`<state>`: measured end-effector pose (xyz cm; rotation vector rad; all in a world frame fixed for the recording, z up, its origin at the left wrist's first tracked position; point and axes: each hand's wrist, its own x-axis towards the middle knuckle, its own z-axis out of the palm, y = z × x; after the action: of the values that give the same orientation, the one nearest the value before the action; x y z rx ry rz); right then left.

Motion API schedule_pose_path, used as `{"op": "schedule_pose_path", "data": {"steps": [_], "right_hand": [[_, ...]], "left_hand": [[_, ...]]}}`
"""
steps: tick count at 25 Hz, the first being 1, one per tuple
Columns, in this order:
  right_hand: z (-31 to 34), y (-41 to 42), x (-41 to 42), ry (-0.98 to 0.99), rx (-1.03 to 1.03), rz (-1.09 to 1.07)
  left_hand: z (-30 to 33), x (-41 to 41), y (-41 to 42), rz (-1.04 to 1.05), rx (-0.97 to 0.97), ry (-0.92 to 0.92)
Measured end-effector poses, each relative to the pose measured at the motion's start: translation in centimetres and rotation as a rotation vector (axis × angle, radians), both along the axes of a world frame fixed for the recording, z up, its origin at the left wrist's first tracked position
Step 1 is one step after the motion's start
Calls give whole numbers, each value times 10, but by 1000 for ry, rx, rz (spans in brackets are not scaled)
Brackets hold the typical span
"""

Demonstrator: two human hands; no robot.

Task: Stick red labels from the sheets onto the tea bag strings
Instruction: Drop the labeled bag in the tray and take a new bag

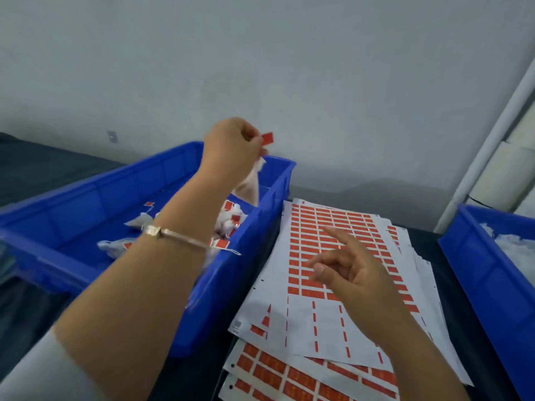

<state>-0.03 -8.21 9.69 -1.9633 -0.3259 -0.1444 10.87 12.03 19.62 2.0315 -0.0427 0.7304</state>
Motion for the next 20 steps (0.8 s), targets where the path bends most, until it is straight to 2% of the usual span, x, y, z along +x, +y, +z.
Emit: {"op": "schedule_pose_path", "data": {"steps": [2, 5, 8, 10, 12, 14, 17, 20], "right_hand": [[-8, 5, -7, 58, -51, -7], [-17, 2, -14, 113, -117, -10], [-13, -9, -15, 135, -238, -66], [-2, -20, -16, 83, -359, -129], [17, -34, -14, 19, -413, -186], [43, -58, -4, -39, -417, -264], [76, -117, 27, -99, -537, -448], [81, -200, 57, 57, -628, -674]], "left_hand": [[-5, 28, 21, 104, 170, 146], [-46, 48, 39, 179, 517, 451], [-75, 49, 49, 196, 601, 619], [-67, 45, 36, 193, 579, 612], [-54, 36, -2, 142, 575, 446], [-53, 13, -56, 1, 551, 345], [-95, -28, -133, -280, 617, 475], [-152, -59, -172, -413, 602, 556]]}}
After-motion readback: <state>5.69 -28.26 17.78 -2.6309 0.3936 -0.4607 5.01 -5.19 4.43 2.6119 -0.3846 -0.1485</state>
